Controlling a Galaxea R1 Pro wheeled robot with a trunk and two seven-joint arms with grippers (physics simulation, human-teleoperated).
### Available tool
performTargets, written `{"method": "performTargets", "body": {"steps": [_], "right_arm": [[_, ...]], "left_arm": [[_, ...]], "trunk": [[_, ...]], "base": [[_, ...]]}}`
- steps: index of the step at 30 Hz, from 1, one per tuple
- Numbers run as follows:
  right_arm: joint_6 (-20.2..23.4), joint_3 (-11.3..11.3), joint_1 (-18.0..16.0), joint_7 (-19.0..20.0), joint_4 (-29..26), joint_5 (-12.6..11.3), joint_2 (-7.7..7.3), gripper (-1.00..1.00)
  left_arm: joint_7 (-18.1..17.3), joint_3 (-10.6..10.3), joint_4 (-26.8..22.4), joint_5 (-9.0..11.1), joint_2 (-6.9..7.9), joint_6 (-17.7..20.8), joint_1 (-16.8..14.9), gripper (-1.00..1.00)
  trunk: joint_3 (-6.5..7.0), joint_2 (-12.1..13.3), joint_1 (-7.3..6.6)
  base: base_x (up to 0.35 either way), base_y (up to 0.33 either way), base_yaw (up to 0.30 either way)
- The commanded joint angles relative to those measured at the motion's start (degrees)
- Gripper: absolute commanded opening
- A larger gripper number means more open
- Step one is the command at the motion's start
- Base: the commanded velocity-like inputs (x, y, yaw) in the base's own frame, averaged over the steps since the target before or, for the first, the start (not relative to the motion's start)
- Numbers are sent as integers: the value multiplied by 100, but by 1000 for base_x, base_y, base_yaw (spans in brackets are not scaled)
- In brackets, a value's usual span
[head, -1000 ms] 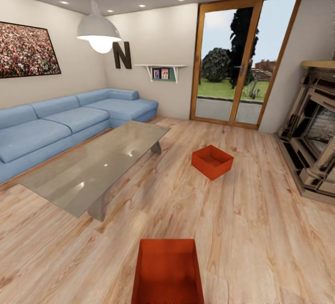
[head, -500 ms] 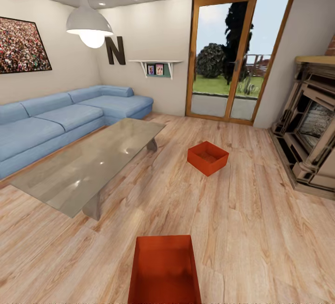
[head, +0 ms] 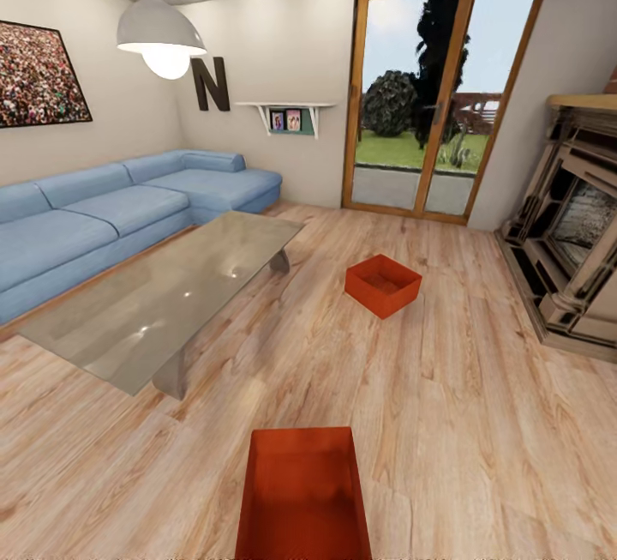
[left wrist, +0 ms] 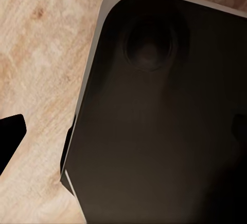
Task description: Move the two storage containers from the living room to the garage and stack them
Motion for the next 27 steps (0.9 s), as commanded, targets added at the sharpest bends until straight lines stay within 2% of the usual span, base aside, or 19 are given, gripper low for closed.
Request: {"method": "performTargets", "body": {"steps": [1, 27], "right_arm": [[-30, 49, -6, -4, 15, -51, 0, 100], [-30, 45, -6, -5, 15, -51, -3, 100]], "left_arm": [[-1, 39, 0, 1, -2, -12, -2, 100], [-1, 39, 0, 1, -2, -13, 0, 100]], "trunk": [[-14, -2, 0], [-246, -2, 0]], "base": [[0, 0, 0], [0, 0, 0]]}}
